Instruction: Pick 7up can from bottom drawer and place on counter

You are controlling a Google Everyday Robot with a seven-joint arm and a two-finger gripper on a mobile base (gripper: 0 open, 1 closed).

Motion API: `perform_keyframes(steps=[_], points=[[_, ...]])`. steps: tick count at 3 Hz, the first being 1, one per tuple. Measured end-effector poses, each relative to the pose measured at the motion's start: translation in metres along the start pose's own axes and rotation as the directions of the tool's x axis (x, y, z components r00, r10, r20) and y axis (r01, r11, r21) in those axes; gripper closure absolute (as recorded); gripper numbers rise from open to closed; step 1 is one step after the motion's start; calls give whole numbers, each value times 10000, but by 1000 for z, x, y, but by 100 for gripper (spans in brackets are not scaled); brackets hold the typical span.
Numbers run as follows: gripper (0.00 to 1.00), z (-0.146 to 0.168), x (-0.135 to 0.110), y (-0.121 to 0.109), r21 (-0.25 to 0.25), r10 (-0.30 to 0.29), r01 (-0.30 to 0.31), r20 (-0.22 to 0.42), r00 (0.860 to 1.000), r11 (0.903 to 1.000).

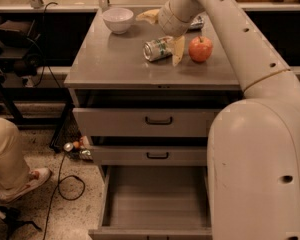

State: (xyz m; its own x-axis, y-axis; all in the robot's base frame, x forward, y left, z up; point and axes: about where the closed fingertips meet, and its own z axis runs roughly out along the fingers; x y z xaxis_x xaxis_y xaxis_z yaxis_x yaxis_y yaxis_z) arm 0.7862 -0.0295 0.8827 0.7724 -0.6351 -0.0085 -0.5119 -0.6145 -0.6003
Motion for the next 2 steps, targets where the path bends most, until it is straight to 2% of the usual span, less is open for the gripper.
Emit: perform_keyframes(steps=[1, 2], points=[[0, -31, 25, 15, 602, 905, -862, -736, 9932, 9945], [0, -71, 55, 51, 1432, 2337, -2104, -1723, 9569, 9671]])
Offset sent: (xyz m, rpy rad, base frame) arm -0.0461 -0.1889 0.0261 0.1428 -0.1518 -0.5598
